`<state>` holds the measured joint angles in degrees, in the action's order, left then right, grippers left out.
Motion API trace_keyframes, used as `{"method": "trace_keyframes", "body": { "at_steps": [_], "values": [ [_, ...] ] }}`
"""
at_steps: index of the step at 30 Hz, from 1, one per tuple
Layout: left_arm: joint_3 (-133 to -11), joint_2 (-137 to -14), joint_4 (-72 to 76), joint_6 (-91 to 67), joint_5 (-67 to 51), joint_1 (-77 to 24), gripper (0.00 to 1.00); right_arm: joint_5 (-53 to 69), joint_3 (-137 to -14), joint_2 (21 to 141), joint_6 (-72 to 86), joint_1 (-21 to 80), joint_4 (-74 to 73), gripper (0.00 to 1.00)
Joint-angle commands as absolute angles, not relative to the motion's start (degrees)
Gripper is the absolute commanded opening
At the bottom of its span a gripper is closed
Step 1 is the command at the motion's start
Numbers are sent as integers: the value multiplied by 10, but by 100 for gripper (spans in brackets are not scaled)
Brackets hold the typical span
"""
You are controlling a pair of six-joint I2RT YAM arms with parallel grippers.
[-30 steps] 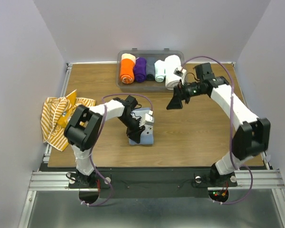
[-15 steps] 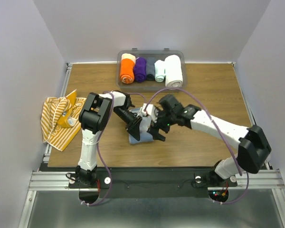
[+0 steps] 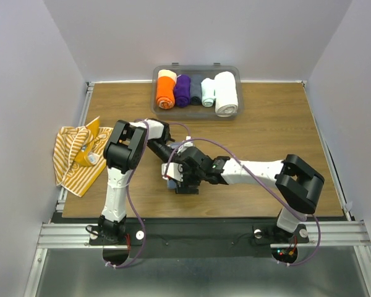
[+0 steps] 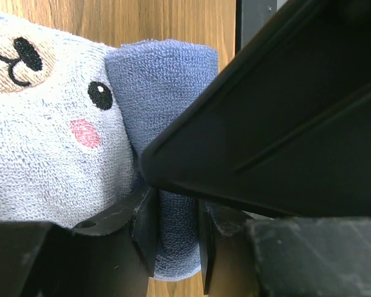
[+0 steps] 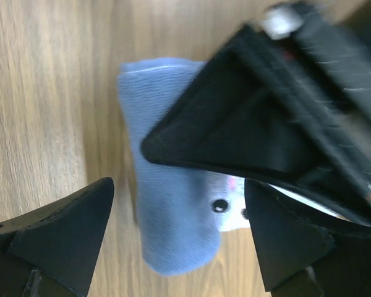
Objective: Roll the towels
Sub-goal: Roll the towel
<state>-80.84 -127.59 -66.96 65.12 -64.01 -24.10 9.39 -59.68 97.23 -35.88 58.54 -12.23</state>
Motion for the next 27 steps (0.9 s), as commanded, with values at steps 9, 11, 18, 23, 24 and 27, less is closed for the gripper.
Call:
{"method": "trace_keyframes", "body": {
  "at_steps": [9,11,18,23,24,27],
  "values": [
    [-832,-1273,-639,672,-579,-229,46,111,-537,992,-372,592,-48,29],
    [-839,-1259,-639,657,-582,-221,52,125,-532,993,-356,592,-53,15],
    [-890,-1144,-640,622,-568,-145,65,178,-537,982,-276,559,-146,1],
    [-902,-1083,-629,625,-557,-67,74,224,-548,968,-250,518,-233,1],
    [-892,-1075,-620,622,-558,-56,84,246,-549,967,-243,512,-242,1],
    [-847,-1000,-569,606,-533,-33,99,294,-568,983,-230,472,-280,0]
  ]
}}
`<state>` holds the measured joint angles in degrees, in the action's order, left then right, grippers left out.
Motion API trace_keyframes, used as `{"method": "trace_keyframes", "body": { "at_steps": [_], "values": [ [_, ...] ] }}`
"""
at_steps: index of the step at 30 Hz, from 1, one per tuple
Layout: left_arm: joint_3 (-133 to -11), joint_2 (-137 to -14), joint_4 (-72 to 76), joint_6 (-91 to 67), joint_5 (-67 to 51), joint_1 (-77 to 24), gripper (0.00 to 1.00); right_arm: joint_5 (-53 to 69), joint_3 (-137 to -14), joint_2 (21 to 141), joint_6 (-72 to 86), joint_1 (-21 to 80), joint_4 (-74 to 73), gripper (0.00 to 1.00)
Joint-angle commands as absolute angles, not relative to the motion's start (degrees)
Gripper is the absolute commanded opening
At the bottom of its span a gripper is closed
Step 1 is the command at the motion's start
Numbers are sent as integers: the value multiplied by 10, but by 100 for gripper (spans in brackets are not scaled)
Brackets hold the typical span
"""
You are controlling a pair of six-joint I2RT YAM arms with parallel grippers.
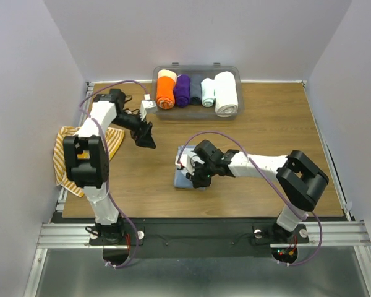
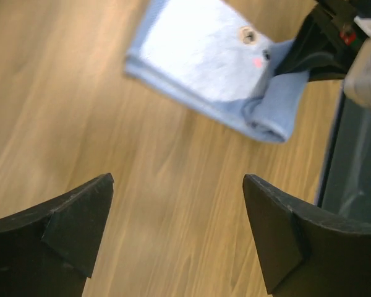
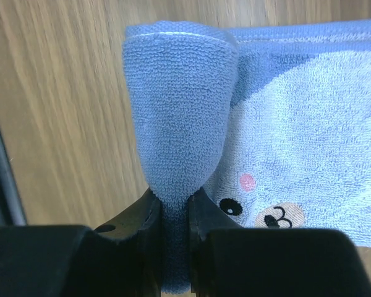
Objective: Roll the towels
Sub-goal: Roll the towel
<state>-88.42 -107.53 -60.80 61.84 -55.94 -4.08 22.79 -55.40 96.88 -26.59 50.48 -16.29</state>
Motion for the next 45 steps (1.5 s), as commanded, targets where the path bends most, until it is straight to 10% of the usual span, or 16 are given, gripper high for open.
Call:
{"method": "trace_keyframes", "body": {
  "at_steps": [1,14,32,45],
  "values": [
    [-829,-976,-536,604,-523,-33,99,309,-589,992,-229,465,-292,1],
    [-495,-620,-337,599,-381,-168,99,588,-723,1166,-246,388,-419,4],
    [-394,-685,-105,493,-150,-561,98,651,-758,1255,-263,345,-446,8],
    [-383,-821,-42,459,-88,-580,55,650,-766,1264,-269,341,-456,9]
  ]
}}
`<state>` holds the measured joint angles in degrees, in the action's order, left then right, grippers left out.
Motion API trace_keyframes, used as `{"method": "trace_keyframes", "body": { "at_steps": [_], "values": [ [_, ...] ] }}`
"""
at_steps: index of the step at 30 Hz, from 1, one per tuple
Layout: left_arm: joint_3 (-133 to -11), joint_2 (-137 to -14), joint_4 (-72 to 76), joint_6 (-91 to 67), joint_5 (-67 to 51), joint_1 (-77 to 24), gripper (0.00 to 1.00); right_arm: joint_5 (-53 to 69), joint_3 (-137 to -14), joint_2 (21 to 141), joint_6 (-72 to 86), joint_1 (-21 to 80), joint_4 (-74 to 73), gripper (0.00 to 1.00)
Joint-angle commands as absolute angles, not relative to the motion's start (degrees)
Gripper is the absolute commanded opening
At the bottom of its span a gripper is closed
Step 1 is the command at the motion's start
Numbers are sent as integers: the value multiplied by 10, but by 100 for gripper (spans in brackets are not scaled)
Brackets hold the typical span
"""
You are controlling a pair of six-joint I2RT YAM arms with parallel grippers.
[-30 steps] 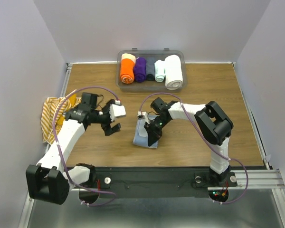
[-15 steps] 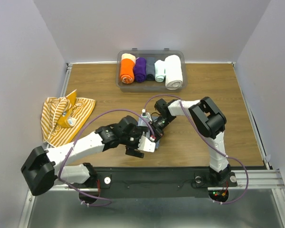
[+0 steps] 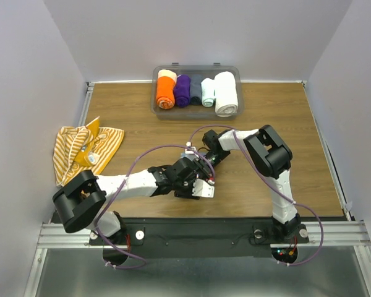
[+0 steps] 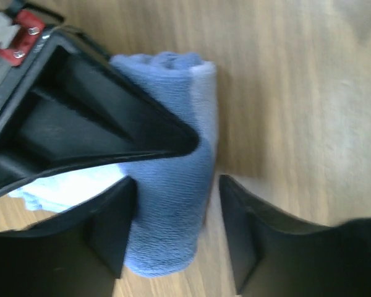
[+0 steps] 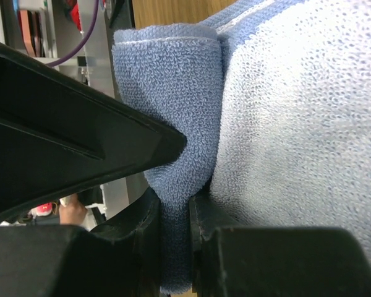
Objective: Roll the towels
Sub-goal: Roll the towel
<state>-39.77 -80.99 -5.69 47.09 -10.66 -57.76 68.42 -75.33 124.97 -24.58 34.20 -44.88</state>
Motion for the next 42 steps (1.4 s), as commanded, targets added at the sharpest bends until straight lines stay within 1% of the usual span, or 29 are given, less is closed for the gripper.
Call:
{"method": "trace_keyframes", "body": {
  "at_steps": [1,2,3,4,5,6,8,9,10,12,14,16,17,19,21,22,24,25,26,29,30,33,34,37,39,40,42],
  "values": [
    [-381,-818,-42,459,-96,-580,49,648,-766,1265,-265,338,-456,11],
    [-377,-816,-50,460,-104,-580,39,646,-771,1264,-264,335,-455,12],
    [-377,-813,-56,460,-114,-580,39,646,-774,1264,-261,331,-456,13],
    [-377,-811,-64,457,-135,-580,33,639,-778,1261,-253,323,-455,17],
    [-378,-812,-69,453,-141,-580,29,633,-784,1259,-246,318,-455,21],
    [-381,-818,-80,447,-153,-580,25,631,-799,1257,-237,308,-459,31],
    [-388,-828,-94,434,-166,-580,24,632,-816,1250,-224,297,-460,42],
    [-388,-831,-103,431,-170,-580,24,633,-826,1240,-217,292,-461,45],
    [-389,-832,-107,430,-180,-580,23,632,-849,1235,-208,280,-462,53],
    [-391,-833,-119,424,-188,-580,23,628,-872,1218,-198,267,-464,60],
    [-395,-836,-132,421,-205,-576,24,610,-909,1208,-186,247,-466,71],
    [-409,-839,-157,417,-227,-560,25,595,-941,1188,-178,220,-466,73],
    [-416,-842,-166,416,-237,-551,25,592,-949,1180,-175,208,-467,87],
    [-443,-855,-201,424,-273,-526,27,586,-957,1145,-171,179,-465,93],
    [-469,-878,-248,432,-284,-500,29,571,-948,1116,-172,165,-461,95],
    [-502,-907,-267,441,-296,-494,31,560,-940,1082,-177,158,-459,100],
    [-555,-936,-319,444,-320,-470,31,546,-904,1043,-179,156,-454,100],
    [-571,-963,-335,446,-352,-459,32,532,-889,1024,-177,156,-441,100],
    [-585,-975,-347,446,-366,-449,32,524,-876,983,-176,156,-434,100],
    [-630,-1025,-377,436,-395,-424,32,480,-824,924,-176,156,-418,100],
    [-654,-1040,-388,432,-401,-418,32,472,-809,886,-172,156,-408,100],
    [-687,-1096,-412,412,-436,-389,32,482,-739,832,-161,156,-404,100],
    [-710,-1112,-424,412,-454,-384,32,485,-719,794,-160,156,-403,100],
    [-746,-1191,-453,413,-483,-359,32,476,-658,745,-172,157,-405,100],
    [-767,-1235,-464,410,-497,-348,32,441,-648,739,-179,178,-405,100],
    [-773,-1235,-468,410,-504,-348,32,441,-648,739,-185,178,-404,100],
    [-783,-1268,-475,410,-513,-338,32,376,-650,743,-198,244,-404,100]
  ]
}}
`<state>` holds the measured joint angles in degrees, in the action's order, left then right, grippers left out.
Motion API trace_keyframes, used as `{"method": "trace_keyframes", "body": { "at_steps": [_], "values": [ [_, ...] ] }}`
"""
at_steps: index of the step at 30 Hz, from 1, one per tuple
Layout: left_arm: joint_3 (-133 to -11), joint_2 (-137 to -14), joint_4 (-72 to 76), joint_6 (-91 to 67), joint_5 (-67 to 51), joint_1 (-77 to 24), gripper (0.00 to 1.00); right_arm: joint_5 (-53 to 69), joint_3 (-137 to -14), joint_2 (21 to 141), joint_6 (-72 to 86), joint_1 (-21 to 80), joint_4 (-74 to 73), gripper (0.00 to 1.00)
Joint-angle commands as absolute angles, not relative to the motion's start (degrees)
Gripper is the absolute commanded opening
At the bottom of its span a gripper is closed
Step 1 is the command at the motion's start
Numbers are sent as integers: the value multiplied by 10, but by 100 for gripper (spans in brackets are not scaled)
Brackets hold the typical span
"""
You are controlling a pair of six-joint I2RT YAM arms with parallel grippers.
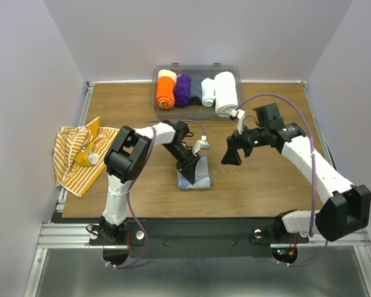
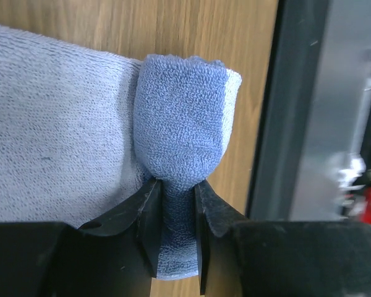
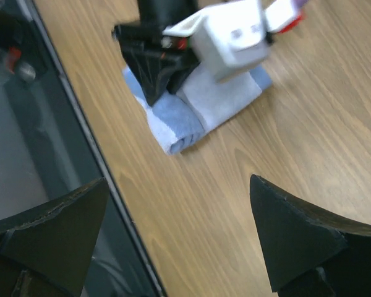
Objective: Roll the towels
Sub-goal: Roll the towel
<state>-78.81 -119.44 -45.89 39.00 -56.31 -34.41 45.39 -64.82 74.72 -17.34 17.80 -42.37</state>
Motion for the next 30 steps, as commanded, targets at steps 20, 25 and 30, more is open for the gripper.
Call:
{"method": "trace_keyframes", "body": {
  "at_steps": [20,25,30],
  "values": [
    [-858,-1370,-612,548,-579,-298,28,149,-583,889,-342,524,-208,100],
    [-867,-1374,-605,542,-578,-292,28,158,-560,891,-318,547,-193,98],
    [-876,-1380,-606,538,-583,-288,28,147,-534,897,-305,569,-173,95]
  ]
}}
